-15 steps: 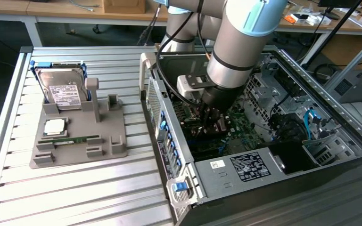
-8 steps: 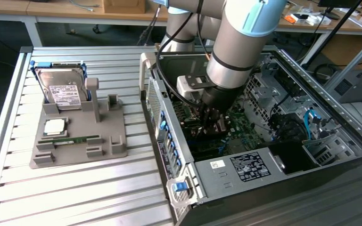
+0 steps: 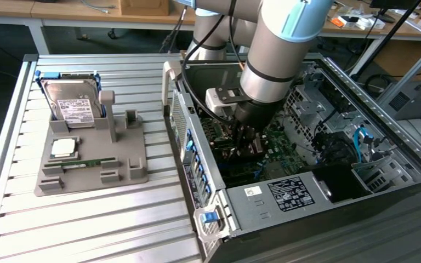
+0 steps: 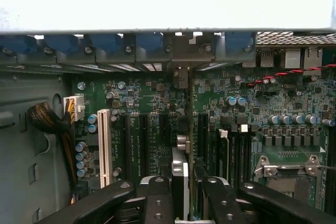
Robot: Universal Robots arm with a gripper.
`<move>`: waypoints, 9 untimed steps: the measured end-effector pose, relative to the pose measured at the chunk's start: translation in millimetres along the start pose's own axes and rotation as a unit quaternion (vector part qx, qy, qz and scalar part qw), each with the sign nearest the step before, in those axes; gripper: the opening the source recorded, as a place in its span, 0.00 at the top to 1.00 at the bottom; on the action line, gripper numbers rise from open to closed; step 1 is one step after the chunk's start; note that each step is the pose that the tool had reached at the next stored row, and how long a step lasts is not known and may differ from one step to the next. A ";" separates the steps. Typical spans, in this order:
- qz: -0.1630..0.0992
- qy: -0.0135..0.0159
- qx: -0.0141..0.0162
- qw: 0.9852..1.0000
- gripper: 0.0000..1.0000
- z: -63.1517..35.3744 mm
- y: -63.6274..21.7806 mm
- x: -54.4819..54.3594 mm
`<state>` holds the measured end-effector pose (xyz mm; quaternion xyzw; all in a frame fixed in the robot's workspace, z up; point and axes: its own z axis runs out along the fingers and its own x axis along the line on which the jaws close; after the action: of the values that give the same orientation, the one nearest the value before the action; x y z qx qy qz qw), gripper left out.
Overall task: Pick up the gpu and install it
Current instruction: 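Insert the gpu into the slot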
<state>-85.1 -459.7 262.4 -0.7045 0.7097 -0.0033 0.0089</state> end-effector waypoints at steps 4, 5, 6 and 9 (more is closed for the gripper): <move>0.000 0.000 0.000 1.000 0.73 0.8 -0.6 -0.5; 0.000 0.000 0.000 1.000 0.73 1.3 -1.1 -0.6; 0.000 0.000 0.000 1.000 0.73 1.9 -1.7 -0.7; 0.000 -0.001 0.000 1.000 0.73 3.4 -2.8 -0.7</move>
<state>-82.2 -458.9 259.0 -0.7045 0.7097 -0.0030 0.0094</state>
